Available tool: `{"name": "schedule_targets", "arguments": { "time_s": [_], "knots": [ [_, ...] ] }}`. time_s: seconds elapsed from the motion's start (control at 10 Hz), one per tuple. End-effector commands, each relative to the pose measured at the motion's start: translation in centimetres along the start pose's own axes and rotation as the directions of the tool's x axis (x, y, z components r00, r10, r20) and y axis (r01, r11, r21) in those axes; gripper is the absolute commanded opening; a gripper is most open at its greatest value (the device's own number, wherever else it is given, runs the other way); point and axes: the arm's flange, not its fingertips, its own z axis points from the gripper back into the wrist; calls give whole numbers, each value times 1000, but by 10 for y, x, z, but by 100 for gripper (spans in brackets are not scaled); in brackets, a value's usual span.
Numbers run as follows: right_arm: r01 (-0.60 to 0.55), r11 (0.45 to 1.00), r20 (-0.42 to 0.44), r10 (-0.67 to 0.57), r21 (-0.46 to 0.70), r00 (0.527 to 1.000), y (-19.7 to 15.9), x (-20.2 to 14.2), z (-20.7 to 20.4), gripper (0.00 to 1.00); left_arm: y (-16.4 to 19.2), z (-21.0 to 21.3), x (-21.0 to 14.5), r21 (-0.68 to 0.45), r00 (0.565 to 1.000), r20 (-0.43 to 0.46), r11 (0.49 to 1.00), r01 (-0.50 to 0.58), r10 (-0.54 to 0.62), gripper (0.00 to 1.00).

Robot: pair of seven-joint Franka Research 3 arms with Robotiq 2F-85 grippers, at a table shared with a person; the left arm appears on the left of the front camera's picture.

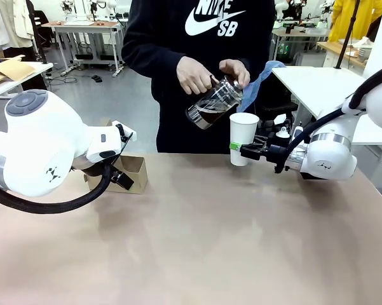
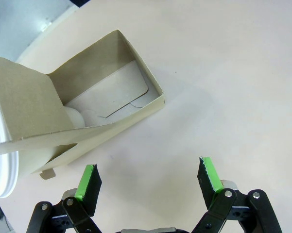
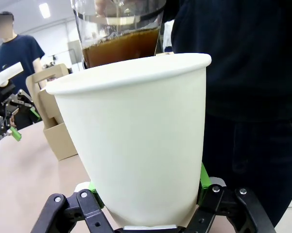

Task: Pour a drink into a cup and package it in a carrier.
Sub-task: When a person places the Paper Cup Lid on the 600 ml Paper Cup , lift the 600 ml Paper Cup.

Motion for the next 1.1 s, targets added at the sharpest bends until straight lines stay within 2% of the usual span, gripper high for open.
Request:
{"name": "schedule_targets", "arguments": {
  "time_s": [0.0,1.0],
  "knots": [
    [-1,1000,0,1,2,1000,1,1,-1,80,0,0,0,-2,1000,1,1000,0,0,100],
    [-1,1000,0,1,2,1000,1,1,-1,80,0,0,0,-2,1000,1,1000,0,0,100]
  ]
}}
